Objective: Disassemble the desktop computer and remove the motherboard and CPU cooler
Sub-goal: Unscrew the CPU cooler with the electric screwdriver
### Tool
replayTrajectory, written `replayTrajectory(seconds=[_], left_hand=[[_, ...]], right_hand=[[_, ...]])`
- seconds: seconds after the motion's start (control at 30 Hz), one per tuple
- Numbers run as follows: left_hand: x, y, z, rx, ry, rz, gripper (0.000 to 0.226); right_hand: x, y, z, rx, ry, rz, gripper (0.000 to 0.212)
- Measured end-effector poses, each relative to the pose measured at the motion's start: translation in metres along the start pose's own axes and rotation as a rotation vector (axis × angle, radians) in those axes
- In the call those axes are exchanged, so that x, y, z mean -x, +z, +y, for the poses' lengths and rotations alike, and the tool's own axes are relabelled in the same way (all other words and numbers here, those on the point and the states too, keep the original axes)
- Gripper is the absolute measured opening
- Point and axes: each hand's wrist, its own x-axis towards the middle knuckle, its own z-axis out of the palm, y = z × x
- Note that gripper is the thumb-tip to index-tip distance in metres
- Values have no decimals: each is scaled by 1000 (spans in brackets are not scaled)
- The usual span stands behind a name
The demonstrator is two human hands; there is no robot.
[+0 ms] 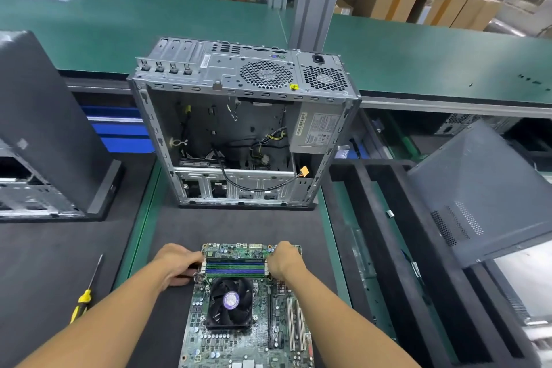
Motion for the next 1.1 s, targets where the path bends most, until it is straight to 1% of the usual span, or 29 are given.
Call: replayTrajectory(seconds=[0.13,0.23,0.37,0.5,0.6,0.73,0.87,1.03,1.1], left_hand=[[-1,-2,-1,7,-8,-22,13],[-2,-6,-2,10,-5,-67,15],[-4,-12,-4,21,-10,-118,16],[-5,-11,-4,-14,15,-102,15],[-2,-9,-3,-6,16,-100,24],[-2,-7,-3,-14,28,-76,23],[-4,-5,-1,-17,-8,-86,20],[-5,-2,-1,-23,-22,-53,17],[-5,-2,-1,-14,-22,-46,17]], right_hand=[[0,1,-1,11,2,3,26],[2,1,0,-1,-2,3,28],[3,-2,6,-123,8,17,27],[4,-8,11,-259,19,-42,11],[3,-12,10,-301,35,-61,19],[-1,-7,5,-207,22,-61,23],[0,1,-4,8,10,-12,31],[2,2,-8,37,44,2,28],[2,3,-12,53,29,13,24]])
